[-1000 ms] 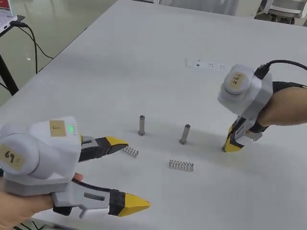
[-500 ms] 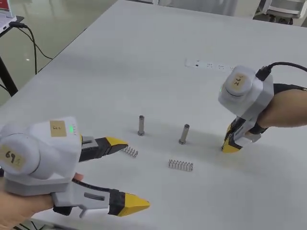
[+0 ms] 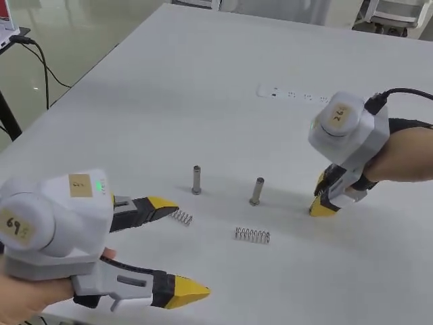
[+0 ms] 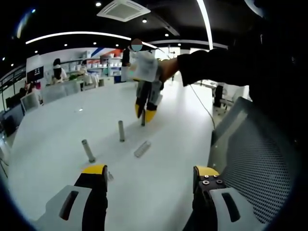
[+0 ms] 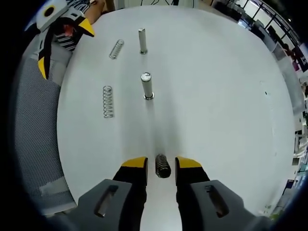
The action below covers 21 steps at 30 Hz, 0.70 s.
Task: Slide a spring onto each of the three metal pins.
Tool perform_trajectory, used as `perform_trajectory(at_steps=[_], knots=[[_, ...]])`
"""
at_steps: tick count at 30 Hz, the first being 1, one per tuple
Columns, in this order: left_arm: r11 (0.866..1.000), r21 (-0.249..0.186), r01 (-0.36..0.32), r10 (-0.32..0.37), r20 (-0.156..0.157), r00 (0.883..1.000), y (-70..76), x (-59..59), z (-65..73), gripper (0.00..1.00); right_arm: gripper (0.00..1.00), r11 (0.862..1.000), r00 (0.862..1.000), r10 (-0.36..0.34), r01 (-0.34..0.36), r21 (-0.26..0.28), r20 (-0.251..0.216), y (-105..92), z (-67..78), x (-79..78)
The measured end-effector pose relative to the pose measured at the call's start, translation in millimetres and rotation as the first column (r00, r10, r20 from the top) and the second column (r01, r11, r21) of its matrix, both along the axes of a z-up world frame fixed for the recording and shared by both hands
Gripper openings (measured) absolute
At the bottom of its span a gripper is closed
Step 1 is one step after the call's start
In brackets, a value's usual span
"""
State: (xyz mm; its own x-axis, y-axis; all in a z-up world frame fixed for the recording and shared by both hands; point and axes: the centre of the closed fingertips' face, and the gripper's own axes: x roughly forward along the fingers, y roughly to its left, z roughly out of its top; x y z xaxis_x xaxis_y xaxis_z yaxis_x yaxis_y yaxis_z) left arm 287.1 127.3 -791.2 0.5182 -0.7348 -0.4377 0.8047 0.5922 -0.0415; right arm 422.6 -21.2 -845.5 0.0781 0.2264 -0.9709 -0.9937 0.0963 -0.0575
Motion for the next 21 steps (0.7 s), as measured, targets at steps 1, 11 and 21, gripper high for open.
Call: perform_trajectory(at_steps=[1,11,21], knots=[[1.000,0.001,0.001,-0.001,0.000,1.000,-0.2,-0.1,-0.1,0.68,0.21,1.000,1.000,-0.001,0.001,0.004,0.004,0.5,1.5,0.1],[1.000,0.003,0.004,-0.004,0.004,1.000,-1.8,-1.7,1.1,0.68,0.21,0.999,0.999,0.005,-0.006,0.032,0.035,7.0,14.4,-4.4],[1.000,0.002,0.012,-0.012,0.009,1.000,-2.7,-2.9,1.2,0.68,0.22,0.996,0.999,0.026,-0.029,0.082,0.048,27.0,30.2,-17.4]])
